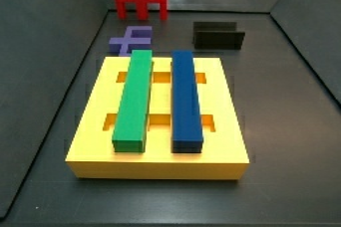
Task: Pick up the purple object. Move up. Place the purple object on the fixture. Regrasp the purple object. Move to above the board. Insert the purple object.
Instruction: Pick up the purple object.
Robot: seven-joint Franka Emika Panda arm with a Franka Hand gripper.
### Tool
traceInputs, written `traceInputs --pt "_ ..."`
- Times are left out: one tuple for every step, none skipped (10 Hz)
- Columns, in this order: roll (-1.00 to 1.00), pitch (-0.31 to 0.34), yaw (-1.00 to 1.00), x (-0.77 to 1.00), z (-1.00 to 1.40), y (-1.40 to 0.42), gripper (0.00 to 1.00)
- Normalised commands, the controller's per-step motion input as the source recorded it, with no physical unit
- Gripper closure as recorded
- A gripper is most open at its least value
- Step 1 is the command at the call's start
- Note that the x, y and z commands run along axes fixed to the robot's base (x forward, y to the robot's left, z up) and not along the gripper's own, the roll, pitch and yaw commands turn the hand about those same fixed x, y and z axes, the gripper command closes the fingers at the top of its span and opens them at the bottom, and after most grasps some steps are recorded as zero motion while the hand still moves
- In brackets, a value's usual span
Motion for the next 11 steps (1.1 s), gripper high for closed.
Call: traceInputs --pt "-0.08 -0.116 -0.73 -0.21 -0.25 -0.23 0.0" --pt "-0.1 -0.144 -0.73 -0.2 -0.33 -0.24 0.0" --pt "-0.07 -0.117 -0.68 -0.29 -0.26 -0.23 0.0" --pt "-0.06 -0.116 -0.55 -0.4 -0.24 -0.33 0.0" --pt "-0.01 -0.076 -0.58 -0.39 -0.14 -0.28 0.0" --pt "-0.01 -0.067 -0.6 -0.37 -0.14 -0.27 0.0" --pt "-0.05 -0.09 -0.81 -0.19 -0.25 -0.13 0.0" --pt "-0.07 -0.091 -0.92 -0.1 -0.3 -0.04 0.0" --pt "-0.06 -0.084 -0.98 -0.05 -0.28 0.0 0.0" --pt "-0.03 -0.067 -1.0 -0.01 -0.21 0.0 0.0" --pt "0.0 -0.043 -1.0 -0.01 -0.13 0.0 0.0"
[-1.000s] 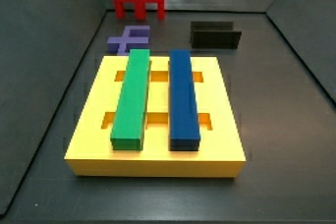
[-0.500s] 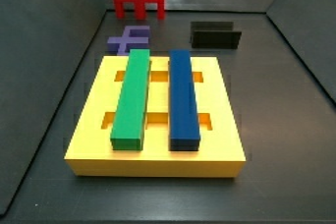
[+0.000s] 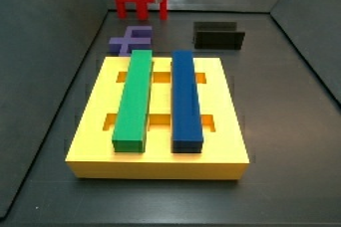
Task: Pick up the purple object. Move up. Place the purple object on the fixture. Regrasp the purple object. Move to above the board. Insert the purple object.
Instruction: Pick up the purple object.
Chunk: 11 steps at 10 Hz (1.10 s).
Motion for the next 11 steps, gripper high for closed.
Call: traceInputs --pt "0.0 -0.034 -1.0 -0.03 -0.1 0.0 0.0" --pt "0.0 -0.024 -0.95 -0.07 -0.09 -0.02 0.0" --pt "0.0 -0.007 -0.82 -0.22 -0.05 -0.06 0.0" --pt "-0.03 -0.031 -0.81 -0.24 -0.15 -0.04 0.0" --pt "-0.07 -0.051 -0.87 -0.19 -0.19 0.0 0.0" --pt "-0.03 -0.06 -0.79 -0.25 -0.13 -0.08 0.0" --pt "-0.07 -0.054 -0.76 -0.25 -0.21 -0.11 0.0" --pt "-0.04 -0.046 -0.71 -0.22 -0.3 -0.26 0.0" --pt "0.0 0.0 -0.65 -0.21 -0.32 -0.39 0.0" --pt "0.0 0.0 -0.63 -0.25 -0.39 -0.38 0.0" --pt "0.0 0.0 -0.67 -0.25 -0.43 -0.28 0.0"
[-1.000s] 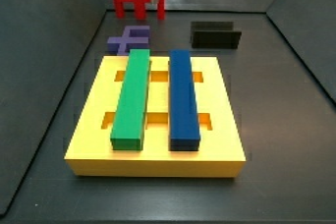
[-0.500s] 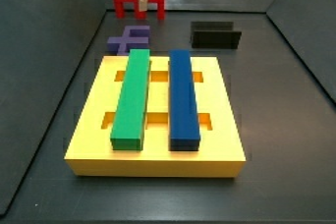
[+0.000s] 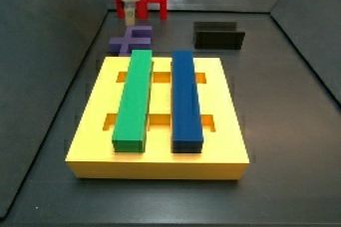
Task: Pick up the purple object. Move up. Place the purple object on the fixture. Regrasp the purple object. Move to above the board. Insert the purple object.
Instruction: Pick up the purple object.
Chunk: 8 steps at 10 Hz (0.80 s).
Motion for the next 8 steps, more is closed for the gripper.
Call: traceInputs --pt "0.0 0.0 -0.68 -0.32 -0.44 -0.17 0.0" --pt "0.0 0.0 -0.68 -0.35 -0.42 -0.12 0.0" --pt "0.0 0.0 -0.64 -0.43 -0.32 -0.11 0.0" --pt "0.12 0.0 -0.26 -0.18 -0.22 -0.1 0.0" --pt "0.13 0.0 -0.11 -0.01 -0.24 -0.11 0.0" --pt "0.09 0.0 -0.12 0.0 -0.31 0.0 0.0" --pt "0.07 0.0 -0.09 -0.01 -0.34 0.01 0.0" --pt "0.03 0.0 -0.09 -0.05 -0.27 0.0 0.0"
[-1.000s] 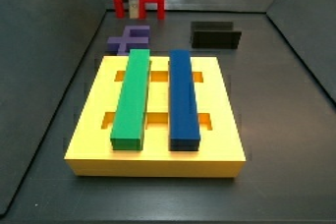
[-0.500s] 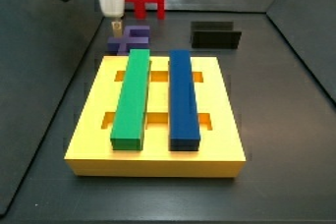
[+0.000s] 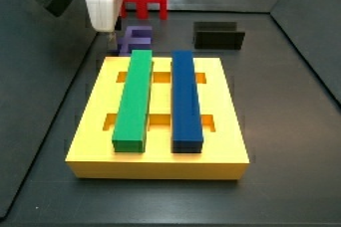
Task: Pick up the purple object. Move up. Place the purple object on the fixture. Regrasp the purple object. Move to above the board. Insert the purple object.
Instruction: Pick up the purple object.
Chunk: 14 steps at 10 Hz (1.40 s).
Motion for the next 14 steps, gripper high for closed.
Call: traceInputs --pt "0.0 0.0 -0.09 -0.05 -0.19 0.01 0.0" --pt "0.0 0.0 -0.11 -0.09 -0.13 0.05 0.0" --pt "0.0 0.0 -0.03 0.0 -0.23 0.13 0.0" --pt "0.0 0.0 0.0 0.06 -0.32 0.11 0.0" --pt "0.0 0.0 0.0 0.08 -0.39 0.0 0.0" --pt "0.0 0.0 0.0 0.07 -0.33 0.0 0.0" --pt "0.0 0.0 0.0 0.15 -0.26 0.0 0.0" --pt "0.0 0.0 -0.01 0.19 -0.27 0.0 0.0" --pt "0.0 0.013 -0.01 0.21 -0.18 0.0 0.0" --pt "0.0 0.0 0.0 0.03 -0.01 0.0 0.0" --pt "0.0 0.0 0.0 0.0 0.0 0.0 0.0" --pt "0.0 0.0 0.0 0.0 0.0 0.0 1.0" --pt "0.0 0.0 0.0 0.0 0.0 0.0 1.0" --pt "0.0 0.0 0.0 0.0 0.0 0.0 1.0"
